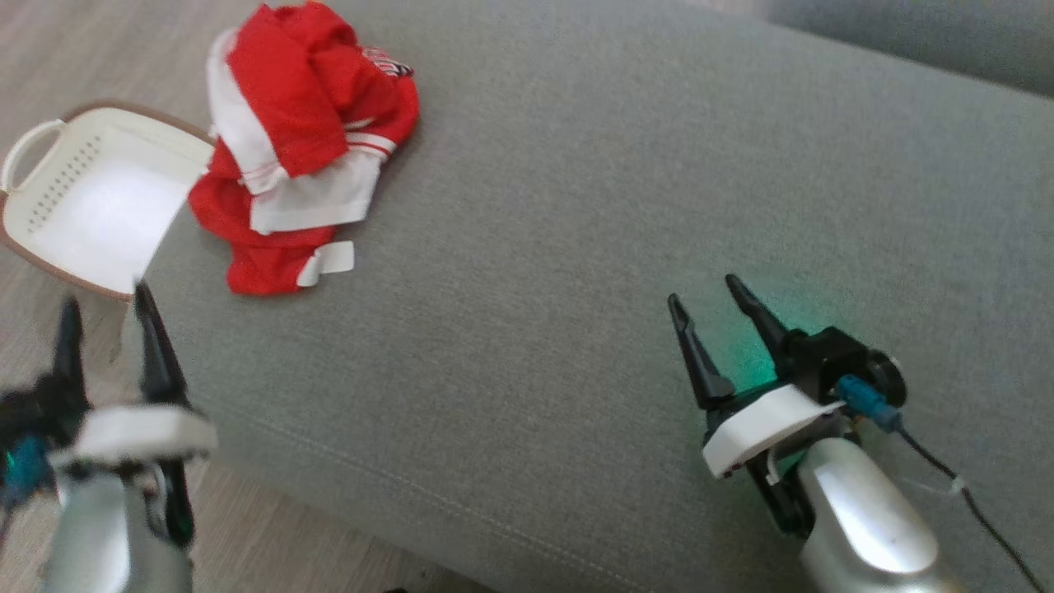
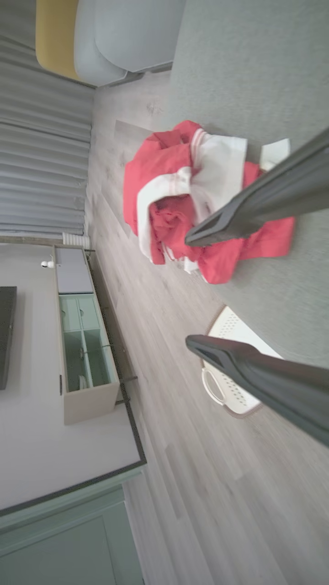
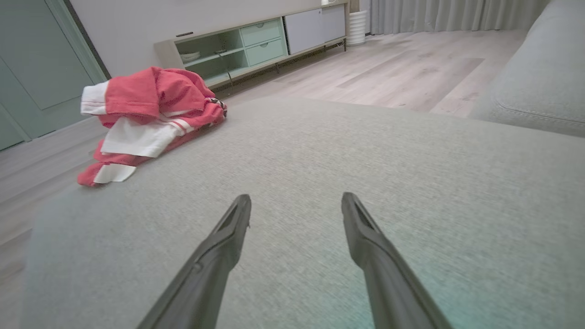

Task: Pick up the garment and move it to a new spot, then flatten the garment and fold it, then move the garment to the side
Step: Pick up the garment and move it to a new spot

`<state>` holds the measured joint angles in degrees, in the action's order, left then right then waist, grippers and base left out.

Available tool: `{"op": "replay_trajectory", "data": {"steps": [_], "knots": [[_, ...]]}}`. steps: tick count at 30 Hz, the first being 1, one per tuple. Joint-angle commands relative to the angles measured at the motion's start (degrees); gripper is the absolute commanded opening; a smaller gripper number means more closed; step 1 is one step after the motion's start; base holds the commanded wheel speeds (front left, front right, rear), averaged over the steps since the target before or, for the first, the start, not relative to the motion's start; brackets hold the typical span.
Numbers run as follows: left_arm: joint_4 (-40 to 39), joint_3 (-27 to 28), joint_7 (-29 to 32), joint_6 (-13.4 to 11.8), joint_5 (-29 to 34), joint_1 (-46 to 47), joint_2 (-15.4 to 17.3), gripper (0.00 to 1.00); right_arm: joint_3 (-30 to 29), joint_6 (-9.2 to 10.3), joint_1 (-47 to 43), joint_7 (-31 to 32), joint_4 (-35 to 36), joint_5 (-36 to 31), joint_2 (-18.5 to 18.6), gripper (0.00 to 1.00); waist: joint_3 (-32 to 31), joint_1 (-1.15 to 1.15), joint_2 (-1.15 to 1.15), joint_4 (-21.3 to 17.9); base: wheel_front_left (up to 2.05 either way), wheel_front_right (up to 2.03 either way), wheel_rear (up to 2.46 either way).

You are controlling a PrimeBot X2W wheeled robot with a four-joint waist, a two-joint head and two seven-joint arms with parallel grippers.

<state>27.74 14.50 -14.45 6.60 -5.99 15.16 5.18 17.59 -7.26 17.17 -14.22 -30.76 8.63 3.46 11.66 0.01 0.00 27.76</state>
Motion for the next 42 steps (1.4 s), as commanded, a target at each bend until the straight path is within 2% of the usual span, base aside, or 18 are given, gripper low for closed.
{"op": "replay_trajectory", "data": {"steps": [1,6,11,17,23,32,33,35,42], "knots": [[-0.8,1.3,-0.5,0.3,-0.7,4.1,2.9,1.0,1.2,-0.23,1.9,-0.8,2.0,-0.5,0.5,1.0,2.8,-0.01,0.0,-1.7,0.0,0.0,0.0],[5.4,-1.9,-0.5,0.8,-4.4,13.1,7.0,1.0,1.8,-0.23,3.0,-0.8,2.5,-1.0,1.8,1.0,6.2,-0.01,0.0,-3.5,0.0,0.0,0.0],[12.7,-10.1,-0.3,0.9,-13.5,21.6,12.6,1.0,2.5,-0.23,4.4,-0.8,3.2,-1.1,2.9,1.0,9.3,-0.01,0.0,-5.5,0.0,0.0,0.0],[19.7,-19.2,3.2,0.9,-25.0,29.8,18.7,1.0,2.6,-0.23,6.1,-0.8,4.3,-1.1,4.2,1.0,13.3,-0.01,0.0,-8.1,0.0,0.0,0.0],[24.6,-23.0,9.0,0.9,-33.1,33.9,20.6,1.0,2.4,-0.23,6.9,-0.8,4.8,-1.2,4.9,1.0,15.8,-0.01,0.0,-9.8,0.0,0.0,0.0],[27.7,-27.5,10.4,0.9,-38.3,36.3,21.2,1.0,2.0,-0.23,7.5,-0.8,5.0,-1.3,4.7,1.0,17.6,-0.01,0.0,-11.2,0.0,0.0,0.0],[28.1,-28.1,10.3,0.9,-38.7,36.5,21.1,0.75,2.0,-0.23,7.6,-0.8,4.9,-1.3,4.6,1.0,17.7,-0.01,0.0,-11.4,0.0,0.0,0.0],[28.5,-29.3,9.2,0.9,-39.0,36.8,21.3,0.0,1.9,-0.23,7.8,-0.8,4.8,-1.3,4.4,1.0,17.7,-0.01,0.0,-11.7,0.0,0.0,0.0],[30.2,-33.0,3.6,0.9,-37.8,39.5,23.4,0.0,1.2,-0.23,7.3,-0.8,4.3,-0.8,3.3,1.0,15.2,-0.01,0.0,-12.2,0.0,0.0,0.0]]}}
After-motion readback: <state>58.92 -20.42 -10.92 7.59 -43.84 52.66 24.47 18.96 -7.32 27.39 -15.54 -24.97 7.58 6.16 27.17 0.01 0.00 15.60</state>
